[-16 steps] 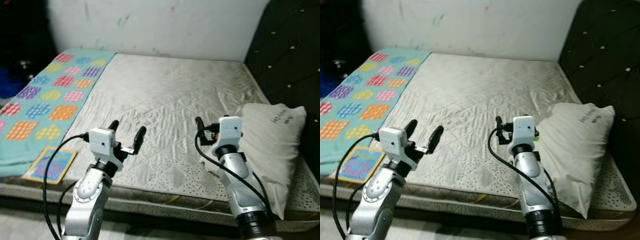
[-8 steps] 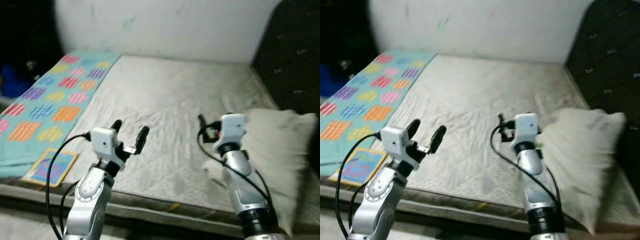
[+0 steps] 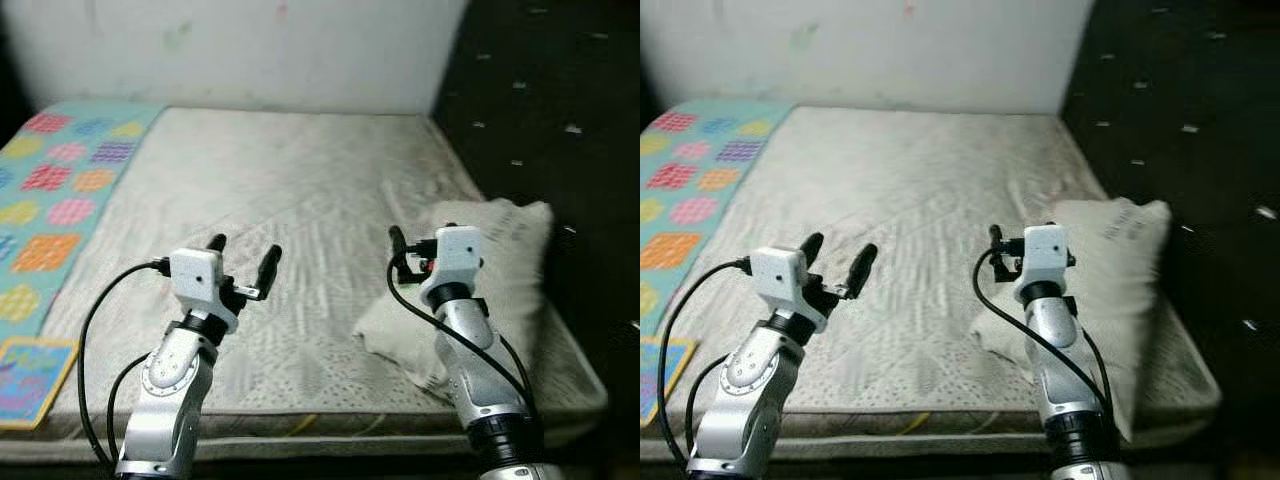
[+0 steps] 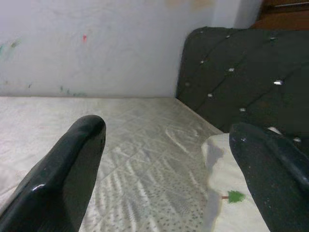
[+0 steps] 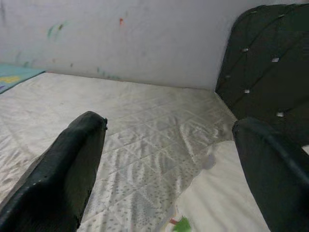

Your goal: Clean up the room

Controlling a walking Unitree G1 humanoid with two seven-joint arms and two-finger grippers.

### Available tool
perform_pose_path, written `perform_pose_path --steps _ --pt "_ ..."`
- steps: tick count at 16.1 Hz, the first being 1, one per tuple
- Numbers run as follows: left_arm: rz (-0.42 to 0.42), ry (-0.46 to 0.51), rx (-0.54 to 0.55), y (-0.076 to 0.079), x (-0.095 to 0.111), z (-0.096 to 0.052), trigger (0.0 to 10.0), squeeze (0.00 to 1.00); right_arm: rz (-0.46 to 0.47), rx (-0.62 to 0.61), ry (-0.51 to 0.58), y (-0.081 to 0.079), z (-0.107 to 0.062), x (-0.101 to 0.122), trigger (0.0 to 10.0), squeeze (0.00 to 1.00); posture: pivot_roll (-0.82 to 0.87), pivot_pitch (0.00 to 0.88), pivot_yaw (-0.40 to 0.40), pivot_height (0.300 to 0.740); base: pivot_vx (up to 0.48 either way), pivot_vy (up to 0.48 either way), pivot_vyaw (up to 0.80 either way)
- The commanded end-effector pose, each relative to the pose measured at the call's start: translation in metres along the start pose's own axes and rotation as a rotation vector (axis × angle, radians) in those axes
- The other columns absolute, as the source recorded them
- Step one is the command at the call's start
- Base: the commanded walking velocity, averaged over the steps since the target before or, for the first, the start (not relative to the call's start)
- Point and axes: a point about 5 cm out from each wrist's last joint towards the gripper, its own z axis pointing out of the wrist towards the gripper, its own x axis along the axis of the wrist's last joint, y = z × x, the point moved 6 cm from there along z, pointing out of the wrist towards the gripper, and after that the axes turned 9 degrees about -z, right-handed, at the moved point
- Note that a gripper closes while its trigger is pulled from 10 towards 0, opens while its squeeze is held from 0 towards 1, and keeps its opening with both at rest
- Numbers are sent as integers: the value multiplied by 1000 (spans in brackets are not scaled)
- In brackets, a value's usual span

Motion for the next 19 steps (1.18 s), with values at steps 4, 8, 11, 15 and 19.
perform_pose_path --steps 4,8,11,15,19 --pt "11 -21 -13 0 -2 2 10000 0 -1 -22 -3 7 -1 -2 10000 0 -42 0 -19 740 0 -60 -148" --pt "12 -18 -23 0 -1 5 10000 0 -7 -34 -2 10 -3 -3 10000 0 -54 0 -8 740 0 -263 0" --pt "4 -17 -23 3 -3 5 10000 0 -12 -29 -2 10 -2 -3 10000 0 -50 0 -18 740 0 -315 0" --pt "2 -14 -14 2 -3 3 10000 0 -12 -12 3 5 0 -1 10000 0 -44 0 -27 740 0 -384 0" --pt "3 -15 -17 2 -3 3 10000 0 -16 -8 3 5 0 -1 10000 0 -44 0 -29 740 0 -416 0"
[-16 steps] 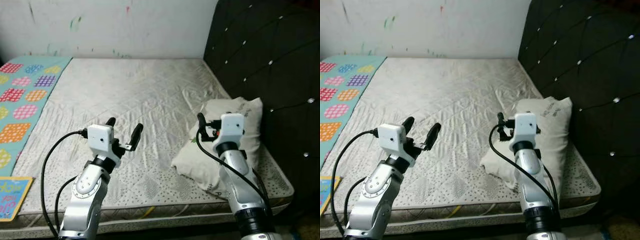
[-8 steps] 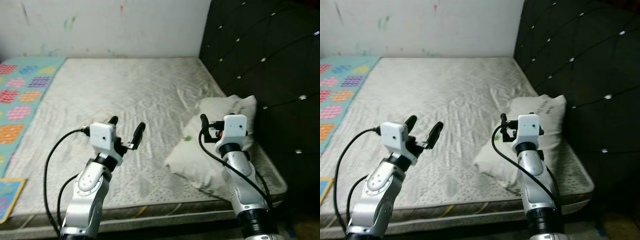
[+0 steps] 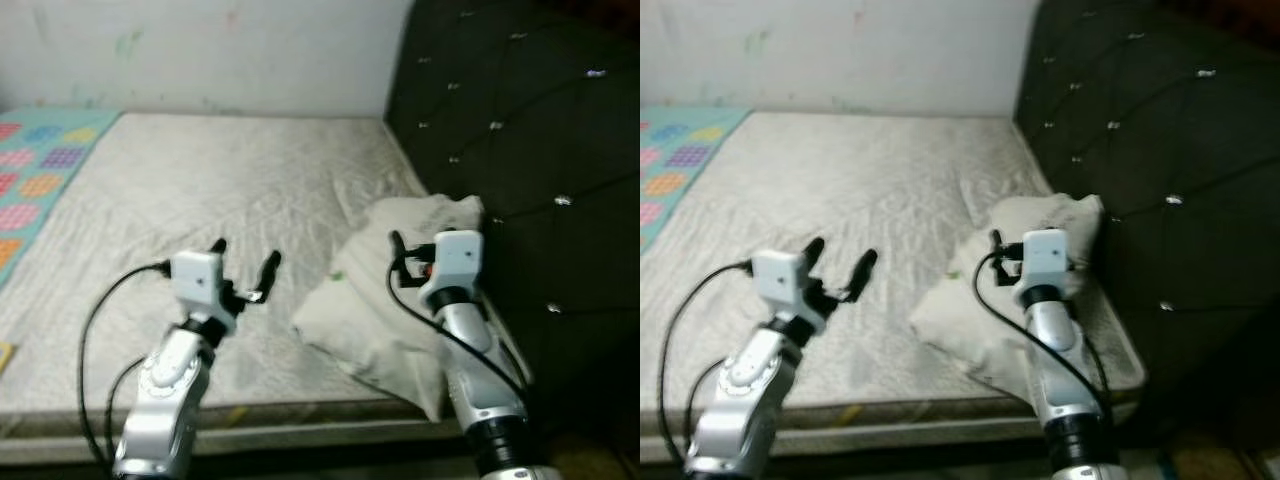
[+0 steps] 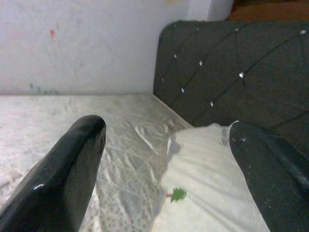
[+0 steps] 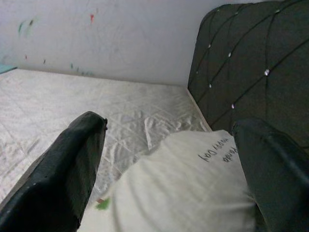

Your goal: Clean up the room

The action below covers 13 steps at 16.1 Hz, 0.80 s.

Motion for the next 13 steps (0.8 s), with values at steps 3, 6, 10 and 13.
perform_pose_path --steps 3,6,10,13 --pt "2 5 -9 5 1 4 10000 0 -11 -5 18 6 3 5 10000 0 -44 0 -30 740 0 -361 0" --pt "-6 12 -7 4 1 3 10000 0 -14 -1 19 5 3 5 10000 0 -43 0 -32 740 0 0 0" --pt "-13 31 -62 12 5 3 10000 0 -16 2 21 5 4 5 10000 0 -42 0 -34 740 0 0 0" --pt "-21 31 -77 15 4 2 10000 0 -14 2 21 4 5 5 10000 0 -43 0 -34 740 194 0 0"
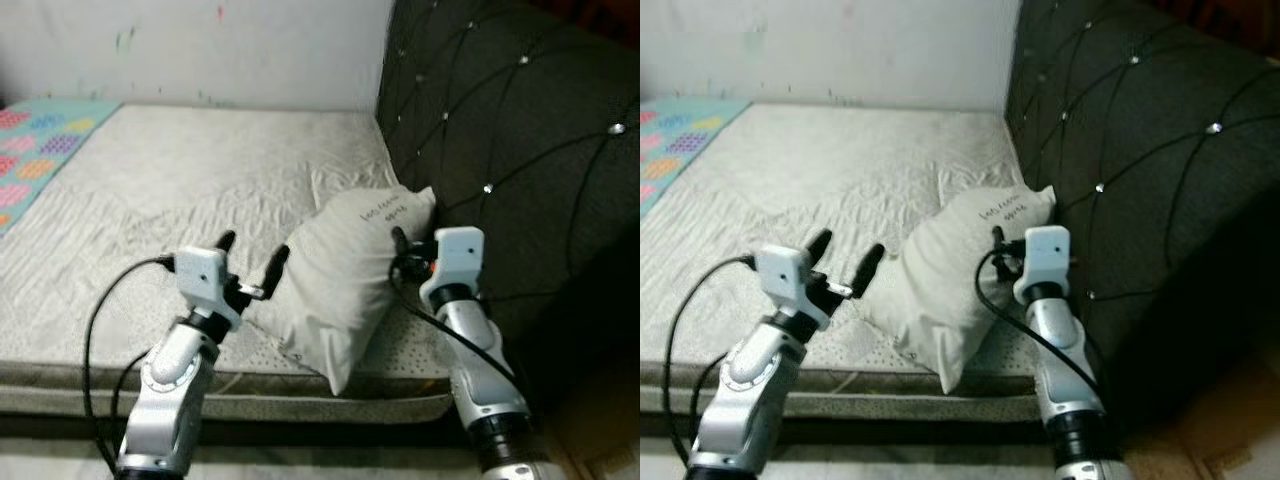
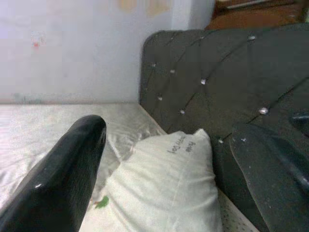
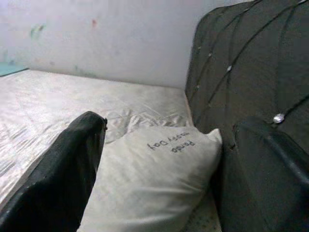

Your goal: Clean up the room

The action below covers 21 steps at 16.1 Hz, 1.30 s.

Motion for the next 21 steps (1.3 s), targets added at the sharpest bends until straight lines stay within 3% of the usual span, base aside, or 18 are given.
perform_pose_path --steps 1,13,21 --pt "2 2 -16 4 1 1 10000 0 -4 5 9 0 3 3 10000 39 -43 0 -34 740 307 0 0" --pt "0 0 -27 5 0 0 10000 0 -8 -8 8 2 3 2 10000 0 -44 0 -30 740 357 0 0" --pt "3 -18 0 1 -3 1 10000 0 -9 -17 6 4 3 1 10000 0 -45 0 -26 740 0 0 0"
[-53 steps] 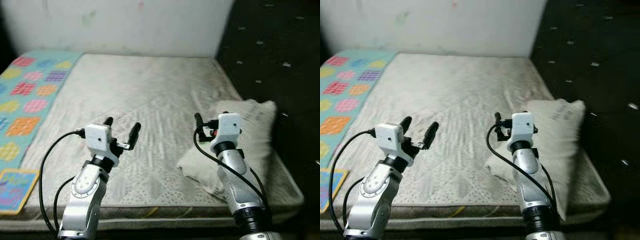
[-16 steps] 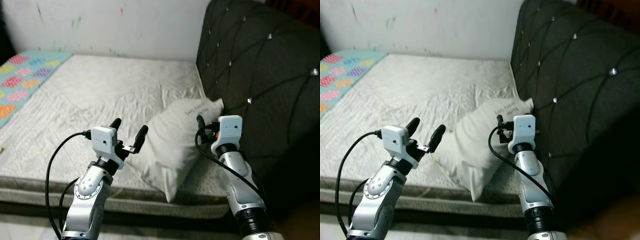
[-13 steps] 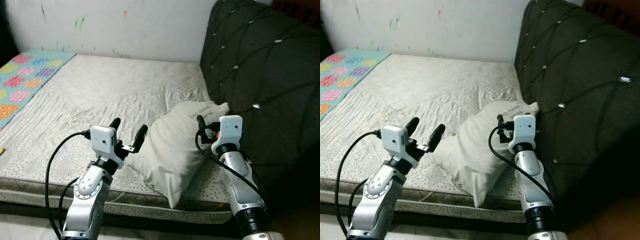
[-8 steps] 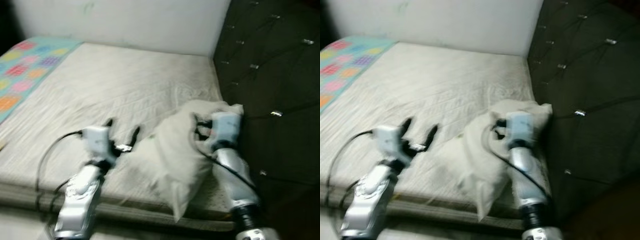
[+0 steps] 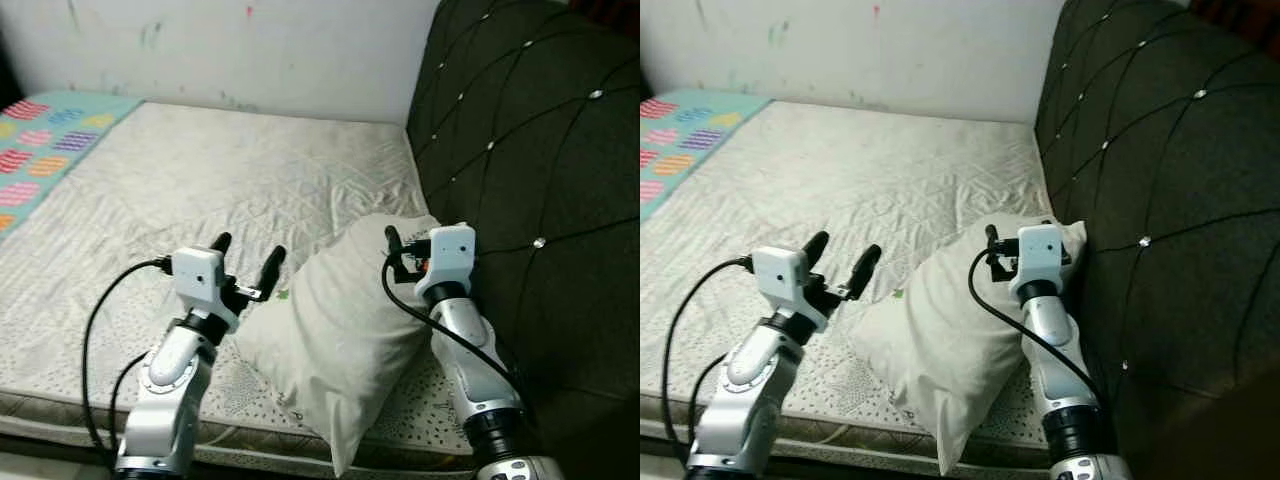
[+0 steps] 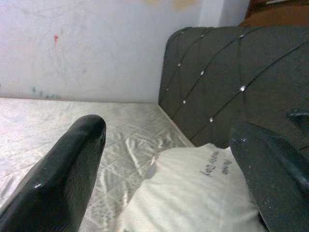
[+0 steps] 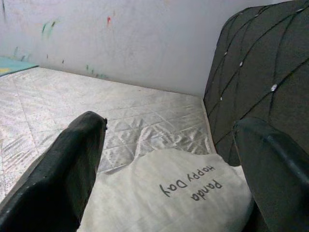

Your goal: Clean up the room

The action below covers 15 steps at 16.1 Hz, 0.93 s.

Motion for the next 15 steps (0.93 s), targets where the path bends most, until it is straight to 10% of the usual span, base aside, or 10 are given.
perform_pose_path --steps 1,10,15 --pt "6 -7 -4 2 -1 1 10000 0 5 -25 -5 9 0 -2 10000 0 -45 0 -26 740 0 0 -525" --pt "9 -4 12 1 -1 2 10000 0 0 -21 2 9 1 0 10000 0 -46 0 -31 740 0 0 -662" --pt "106 47 257 -46 21 -24 10000 0 44 55 14 -2 -10 3 10000 0 -52 0 -57 740 0 0 0"
